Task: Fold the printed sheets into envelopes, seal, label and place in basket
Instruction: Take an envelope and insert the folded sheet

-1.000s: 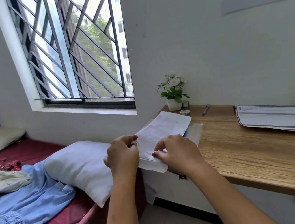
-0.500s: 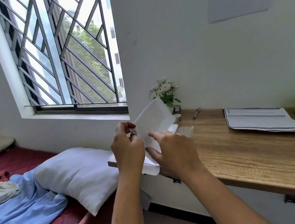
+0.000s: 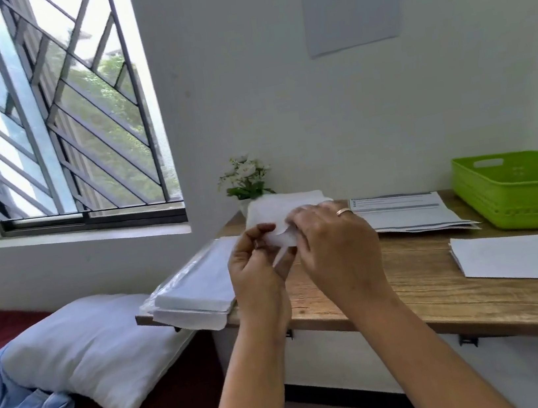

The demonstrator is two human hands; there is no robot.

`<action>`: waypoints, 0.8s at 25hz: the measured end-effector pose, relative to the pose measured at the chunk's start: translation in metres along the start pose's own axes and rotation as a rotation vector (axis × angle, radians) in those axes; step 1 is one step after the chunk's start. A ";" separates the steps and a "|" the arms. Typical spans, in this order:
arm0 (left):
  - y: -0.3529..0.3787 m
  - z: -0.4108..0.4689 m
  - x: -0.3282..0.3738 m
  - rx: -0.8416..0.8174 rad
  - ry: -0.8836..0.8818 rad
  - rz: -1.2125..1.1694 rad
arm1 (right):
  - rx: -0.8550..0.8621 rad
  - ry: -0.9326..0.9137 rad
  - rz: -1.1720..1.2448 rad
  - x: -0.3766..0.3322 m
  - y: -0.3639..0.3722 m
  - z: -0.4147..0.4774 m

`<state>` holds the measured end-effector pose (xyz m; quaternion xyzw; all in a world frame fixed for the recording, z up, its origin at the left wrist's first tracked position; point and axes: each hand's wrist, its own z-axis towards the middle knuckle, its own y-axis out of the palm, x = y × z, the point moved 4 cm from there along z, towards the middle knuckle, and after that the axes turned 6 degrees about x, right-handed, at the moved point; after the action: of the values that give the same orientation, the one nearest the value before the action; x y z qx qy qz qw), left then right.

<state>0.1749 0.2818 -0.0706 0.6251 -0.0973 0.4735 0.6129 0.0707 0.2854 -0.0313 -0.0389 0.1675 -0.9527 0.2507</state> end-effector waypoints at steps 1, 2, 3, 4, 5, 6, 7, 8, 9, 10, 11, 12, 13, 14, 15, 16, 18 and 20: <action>0.004 -0.008 -0.012 -0.009 -0.011 0.167 | -0.052 0.027 -0.017 0.016 -0.006 -0.006; 0.007 -0.014 -0.021 -0.018 0.030 0.435 | -0.116 0.060 -0.029 0.032 -0.010 -0.014; 0.009 -0.018 -0.025 -0.025 0.134 0.791 | -0.192 0.091 -0.028 0.046 -0.010 -0.022; 0.012 -0.021 -0.028 -0.047 0.268 1.139 | -0.279 0.127 -0.013 0.060 -0.010 -0.031; 0.019 -0.026 -0.032 -0.086 0.379 1.391 | -0.360 0.166 0.019 0.076 -0.009 -0.041; 0.024 -0.029 -0.036 -0.147 0.435 1.529 | -0.423 0.206 0.070 0.088 -0.007 -0.048; 0.030 -0.032 -0.042 -0.225 0.439 1.600 | -0.478 0.258 0.129 0.099 -0.006 -0.055; 0.035 -0.035 -0.048 -0.295 0.425 1.632 | -0.525 0.319 0.201 0.108 -0.006 -0.060; 0.040 -0.037 -0.054 -0.350 0.400 1.648 | -0.554 0.376 0.277 0.115 -0.006 -0.064; 0.043 -0.037 -0.057 -0.383 0.377 1.667 | -0.567 0.415 0.345 0.120 -0.006 -0.065; 0.046 -0.036 -0.061 -0.412 0.355 1.686 | -0.573 0.442 0.387 0.123 -0.006 -0.065; 0.049 -0.034 -0.064 -0.439 0.340 1.707 | -0.577 0.456 0.407 0.127 -0.007 -0.065; 0.051 -0.032 -0.066 -0.459 0.326 1.726 | -0.584 0.457 0.414 0.129 -0.007 -0.064; 0.053 -0.031 -0.067 -0.477 0.318 1.748 | -0.594 0.456 0.416 0.131 -0.007 -0.064; 0.056 -0.030 -0.069 -0.488 0.329 1.777 | -0.608 0.458 0.419 0.133 -0.006 -0.064; 0.057 -0.030 -0.069 -0.493 0.358 1.811 | -0.623 0.463 0.426 0.134 -0.005 -0.064; 0.061 -0.031 -0.070 -0.485 0.446 1.856 | -0.642 0.489 0.453 0.136 -0.004 -0.064; 0.066 -0.033 -0.071 -0.474 0.519 1.847 | -0.648 0.518 0.498 0.137 -0.004 -0.062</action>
<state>0.0754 0.2619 -0.0835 0.0415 -0.5017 0.8565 0.1142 -0.0600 0.2398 -0.0901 0.1647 0.5168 -0.7408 0.3963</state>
